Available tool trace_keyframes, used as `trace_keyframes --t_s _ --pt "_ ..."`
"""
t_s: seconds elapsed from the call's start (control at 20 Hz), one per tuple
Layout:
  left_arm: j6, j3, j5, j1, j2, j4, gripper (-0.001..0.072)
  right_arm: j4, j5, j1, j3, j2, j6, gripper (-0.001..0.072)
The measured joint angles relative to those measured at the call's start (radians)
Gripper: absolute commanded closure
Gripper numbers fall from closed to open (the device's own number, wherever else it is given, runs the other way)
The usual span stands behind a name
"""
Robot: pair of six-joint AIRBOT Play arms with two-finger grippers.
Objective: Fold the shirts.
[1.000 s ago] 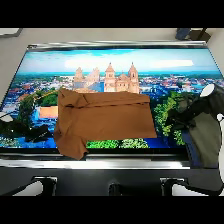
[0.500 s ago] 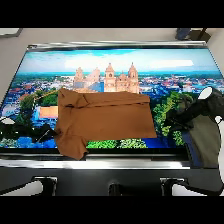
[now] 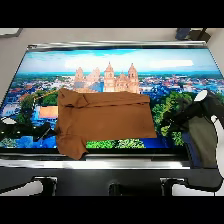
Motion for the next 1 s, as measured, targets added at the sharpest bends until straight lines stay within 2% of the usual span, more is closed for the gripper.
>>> trace_keyframes --t_s 0.1,0.35,0.4,0.5,0.75,0.85,1.0 --pt "0.004 0.0 0.0 0.0 0.002 0.0 0.0679 0.007 -0.02 0.013 -0.046 -0.006 0.0 0.0209" --pt "0.015 -0.001 -0.01 0.0 0.008 0.003 0.0679 0.022 -0.136 0.106 -0.137 -0.015 0.004 0.0225" --pt "0.016 -0.002 -0.016 0.0 0.011 0.007 0.0679 0.024 -0.15 0.122 -0.144 -0.019 0.018 0.0308" --pt "0.018 0.002 -0.026 0.0 0.014 0.013 0.0679 0.031 -0.175 0.153 -0.155 -0.026 0.035 0.066" --pt "0.018 0.121 -0.106 -0.001 0.056 0.015 0.0682 0.044 -0.256 0.187 -0.103 0.018 0.039 0.0663" --pt "0.007 0.256 -0.134 0.0 0.124 0.01 0.0682 0.008 -0.261 0.195 -0.003 0.087 0.029 0.0662" --pt "-0.019 0.573 -0.146 0.0 0.269 -0.019 0.0681 -0.093 -0.324 0.197 0.234 0.245 -0.005 0.0661"
